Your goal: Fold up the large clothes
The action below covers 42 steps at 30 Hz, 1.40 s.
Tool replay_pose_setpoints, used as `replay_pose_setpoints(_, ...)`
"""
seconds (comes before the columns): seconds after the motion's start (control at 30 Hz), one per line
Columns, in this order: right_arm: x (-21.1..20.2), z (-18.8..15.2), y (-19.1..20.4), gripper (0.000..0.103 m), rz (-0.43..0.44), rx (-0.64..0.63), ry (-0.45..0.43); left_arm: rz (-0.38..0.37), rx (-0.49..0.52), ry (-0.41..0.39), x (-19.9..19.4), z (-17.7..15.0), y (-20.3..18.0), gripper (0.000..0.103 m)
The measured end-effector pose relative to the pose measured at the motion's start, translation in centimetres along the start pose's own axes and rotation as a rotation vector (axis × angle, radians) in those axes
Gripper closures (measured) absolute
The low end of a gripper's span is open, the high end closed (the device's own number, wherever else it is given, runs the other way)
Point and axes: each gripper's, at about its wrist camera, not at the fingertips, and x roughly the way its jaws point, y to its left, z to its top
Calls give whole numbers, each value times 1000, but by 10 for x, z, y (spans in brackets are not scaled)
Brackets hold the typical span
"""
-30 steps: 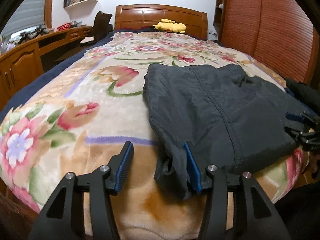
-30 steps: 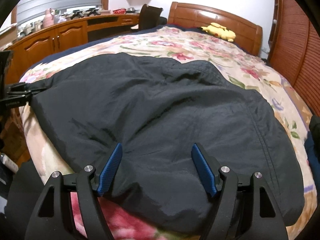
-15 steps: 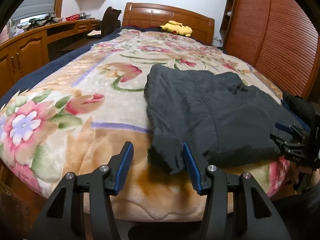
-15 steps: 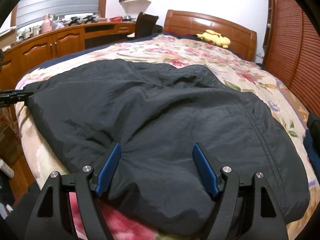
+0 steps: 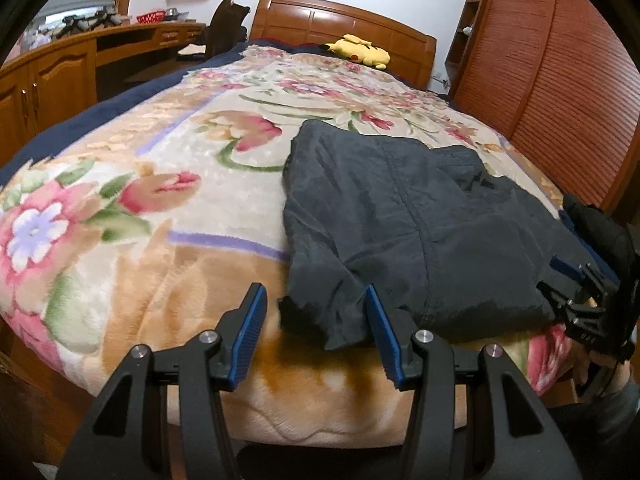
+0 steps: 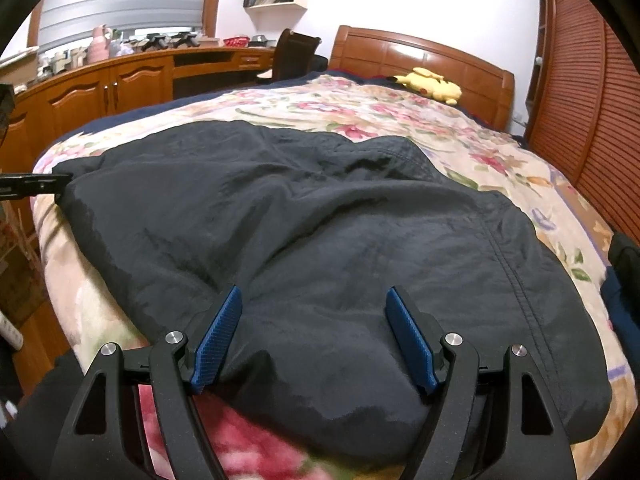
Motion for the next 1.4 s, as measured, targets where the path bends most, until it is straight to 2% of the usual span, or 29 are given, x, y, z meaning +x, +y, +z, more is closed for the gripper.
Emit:
replay_pose_setpoints(0.03,-1,-1,0,27,-1,0,-1,-14,-3,3,1,0,-1,54)
replay_pose_setpoints(0.1,0,-1,-1,27,-2,-2,-3,-49,0,12,3,2,-4,64)
replay_pose_setpoints(0.13,0,-2,-1,27,-2,-2,-4,-52,6,10,3,3,-7,73)
replay_pose_setpoints(0.17,0,-2,-1,27,-2,-2,-4,-47,19,9,2,5,-11,88)
replay_pose_setpoints(0.27,-1,-2,-1,27,-2,-4,-4,0,79,-25,-7,14,-27,99)
replay_pose_setpoints(0.4,-6,-4,-3,27,1,-6,0,-1,129,-92,-25,34,-51,100)
replay_pose_setpoints(0.53,-15,-5,-12,27,14,1,1,-34,181,-144,-39,57,-84,100)
replay_pose_setpoints(0.77,-32,-9,-27,27,8,28,-18,-65,307,-179,-37,75,-148,101)
replay_pose_setpoints(0.93,-43,-11,-48,27,-56,55,-18,-98,387,-192,-33,89,-202,102)
replay_pose_setpoints(1.13,-58,-18,-85,33,-114,129,-23,-146,483,-187,-28,109,-272,102)
replay_pose_setpoints(1.23,-70,-22,-105,35,-143,174,-36,-168,539,-179,-25,109,-306,102)
replay_pose_setpoints(1.33,-83,-28,-119,45,-168,203,-43,-216,588,-168,-20,105,-344,102)
replay_pose_setpoints(1.4,-90,-31,-130,45,-183,226,-50,-250,611,-159,-18,100,-365,102)
